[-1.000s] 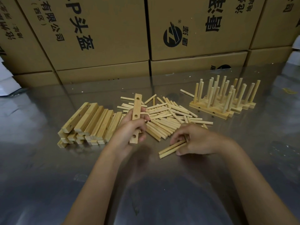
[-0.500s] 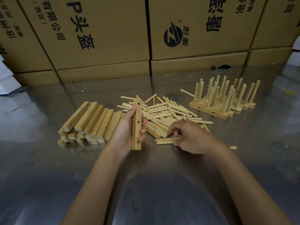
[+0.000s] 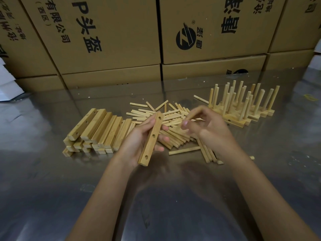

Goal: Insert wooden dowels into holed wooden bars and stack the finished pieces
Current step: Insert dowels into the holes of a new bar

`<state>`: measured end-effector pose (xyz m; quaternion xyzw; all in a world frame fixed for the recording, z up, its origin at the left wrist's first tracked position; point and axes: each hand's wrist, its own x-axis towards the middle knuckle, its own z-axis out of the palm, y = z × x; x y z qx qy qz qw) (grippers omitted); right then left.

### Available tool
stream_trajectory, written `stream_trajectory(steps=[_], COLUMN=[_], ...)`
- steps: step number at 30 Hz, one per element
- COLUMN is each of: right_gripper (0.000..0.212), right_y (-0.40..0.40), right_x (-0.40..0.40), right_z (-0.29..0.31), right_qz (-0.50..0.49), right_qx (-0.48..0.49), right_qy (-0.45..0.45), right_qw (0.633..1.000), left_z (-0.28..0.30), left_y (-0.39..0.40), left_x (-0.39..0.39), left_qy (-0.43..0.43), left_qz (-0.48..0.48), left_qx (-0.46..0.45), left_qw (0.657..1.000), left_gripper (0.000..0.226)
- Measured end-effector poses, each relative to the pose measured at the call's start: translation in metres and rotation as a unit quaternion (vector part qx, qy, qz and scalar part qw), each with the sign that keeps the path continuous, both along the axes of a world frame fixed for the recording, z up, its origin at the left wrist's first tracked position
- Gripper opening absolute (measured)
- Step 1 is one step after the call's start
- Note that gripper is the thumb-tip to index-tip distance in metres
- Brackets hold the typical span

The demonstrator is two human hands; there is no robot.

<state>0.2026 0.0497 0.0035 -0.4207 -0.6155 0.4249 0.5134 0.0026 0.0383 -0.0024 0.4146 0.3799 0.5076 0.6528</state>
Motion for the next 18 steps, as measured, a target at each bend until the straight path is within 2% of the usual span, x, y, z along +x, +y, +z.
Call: stream_trajectory(steps=[2,4,8,12,18], right_gripper=[0.014,0.014,0.014,0.01,0.014], right_y=[-0.004,-0.007,-0.007,-0.006,-0.008], right_x=[-0.003,-0.007,-0.011,-0.016,-0.019], right_z=[0.004,0.003,-0.001,-0.005,-0.007], right_qz=[0.018,0.02,0.008,-0.028,-0.05], right_qx=[-0.023,-0.024,0.009,0.073,0.044], right_qy=[0.111,0.133,0.121,0.024,0.019], right_qw=[0.993,0.991,0.993,0.997,0.998], left_z=[0.0,0.0,0.0,0.0,-0.004], left_y=[-0.001,-0.002,-0.001,-0.001,0.0], left_x=[0.003,0.006,0.008,0.005,0.002], left_qy=[0.018,0.035,0.049,0.053,0.075], left_qz=[-0.025,-0.04,-0.044,-0.037,-0.026], left_qx=[0.005,0.019,0.041,0.045,0.056], left_qw=[1.0,0.998,0.997,0.997,0.995], left_gripper=[0.037,0.037,0.036,0.038,0.039])
